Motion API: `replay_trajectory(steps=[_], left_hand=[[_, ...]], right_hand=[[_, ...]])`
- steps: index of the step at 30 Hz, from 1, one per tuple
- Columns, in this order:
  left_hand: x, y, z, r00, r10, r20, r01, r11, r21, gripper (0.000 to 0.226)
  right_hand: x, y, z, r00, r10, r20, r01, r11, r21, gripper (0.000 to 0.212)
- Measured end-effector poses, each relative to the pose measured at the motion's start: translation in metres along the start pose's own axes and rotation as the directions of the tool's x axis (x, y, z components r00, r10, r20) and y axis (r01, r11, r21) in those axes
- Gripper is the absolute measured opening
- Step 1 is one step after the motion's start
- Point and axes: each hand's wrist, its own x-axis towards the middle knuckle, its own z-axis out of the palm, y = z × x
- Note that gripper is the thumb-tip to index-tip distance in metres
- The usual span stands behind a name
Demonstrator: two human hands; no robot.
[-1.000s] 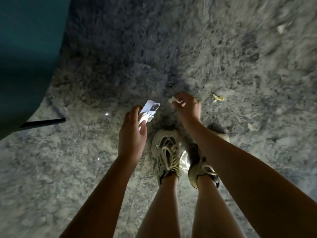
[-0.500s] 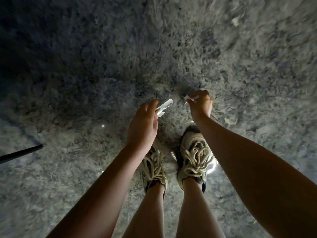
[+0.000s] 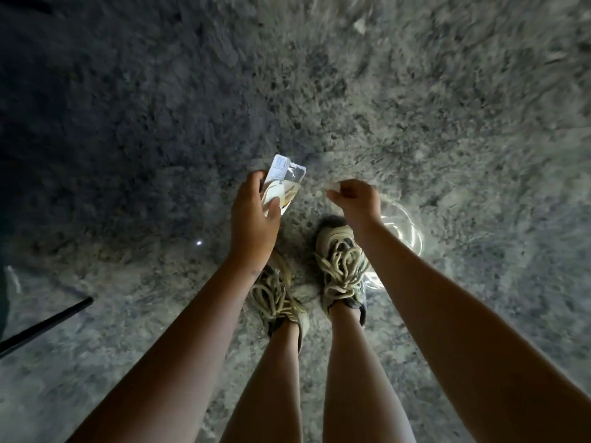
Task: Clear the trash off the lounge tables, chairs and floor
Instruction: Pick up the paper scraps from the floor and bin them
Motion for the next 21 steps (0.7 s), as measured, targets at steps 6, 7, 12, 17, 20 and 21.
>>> replay_trajectory(steps=[6, 7, 12, 17, 20, 21], left_hand=[[0.008, 0.037, 0.012, 0.995, 0.078, 0.059, -0.080, 0.996, 0.030, 0.036], [0.012, 0.038, 0.016, 0.994, 0.092, 0.058, -0.094, 0.995, 0.035, 0.036], [0.033, 0.023, 0.034, 0.989, 0.123, 0.078, -0.128, 0.990, 0.056, 0.036], [0.038, 0.004, 0.041, 0.986, 0.105, 0.130, -0.113, 0.992, 0.053, 0.036], [0.038, -0.002, 0.040, 0.987, 0.100, 0.123, -0.108, 0.992, 0.058, 0.038], [0.037, -0.003, 0.039, 0.988, 0.093, 0.126, -0.100, 0.993, 0.056, 0.039]], right_hand=[[-0.010, 0.049, -0.053, 0.892, 0.320, -0.320, -0.258, 0.940, 0.223, 0.016], [-0.004, 0.054, -0.054, 0.871, 0.348, -0.347, -0.269, 0.929, 0.255, 0.013], [0.040, 0.060, -0.042, 0.848, 0.338, -0.408, -0.248, 0.934, 0.258, 0.019], [0.065, 0.070, -0.027, 0.833, 0.317, -0.453, -0.277, 0.948, 0.155, 0.011], [0.066, 0.071, -0.023, 0.823, 0.299, -0.483, -0.286, 0.953, 0.102, 0.011], [0.066, 0.070, -0.022, 0.823, 0.295, -0.484, -0.292, 0.953, 0.085, 0.010]])
